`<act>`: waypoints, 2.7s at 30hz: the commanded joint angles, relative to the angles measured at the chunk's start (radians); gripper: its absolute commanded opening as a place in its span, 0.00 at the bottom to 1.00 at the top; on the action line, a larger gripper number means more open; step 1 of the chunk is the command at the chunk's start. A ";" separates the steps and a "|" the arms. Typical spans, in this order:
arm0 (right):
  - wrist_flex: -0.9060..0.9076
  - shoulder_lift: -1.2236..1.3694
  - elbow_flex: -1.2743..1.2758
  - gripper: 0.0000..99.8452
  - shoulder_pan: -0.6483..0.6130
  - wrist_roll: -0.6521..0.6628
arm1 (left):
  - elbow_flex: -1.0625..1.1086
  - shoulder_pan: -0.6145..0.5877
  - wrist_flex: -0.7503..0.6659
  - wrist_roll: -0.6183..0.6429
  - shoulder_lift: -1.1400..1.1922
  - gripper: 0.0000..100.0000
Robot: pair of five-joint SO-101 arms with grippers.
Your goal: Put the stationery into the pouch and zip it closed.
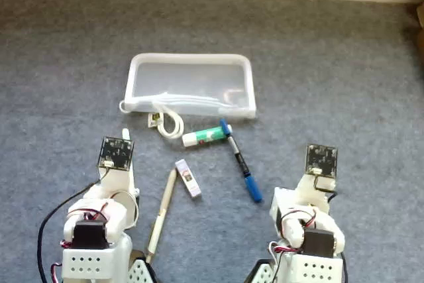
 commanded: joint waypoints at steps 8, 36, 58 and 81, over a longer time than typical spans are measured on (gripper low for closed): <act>0.005 -0.021 0.119 0.01 0.010 -0.008 | 0.019 0.018 0.005 0.003 -0.015 0.01; 0.005 -0.021 0.119 0.01 -0.001 -0.008 | -0.197 -0.182 -0.009 -0.002 -0.015 0.01; -0.125 -0.021 -0.288 0.01 0.127 0.230 | -0.409 -0.590 -0.110 -0.204 0.001 0.13; -0.050 -0.021 0.022 0.07 0.061 0.235 | -1.354 -0.199 -0.072 -0.559 1.601 0.26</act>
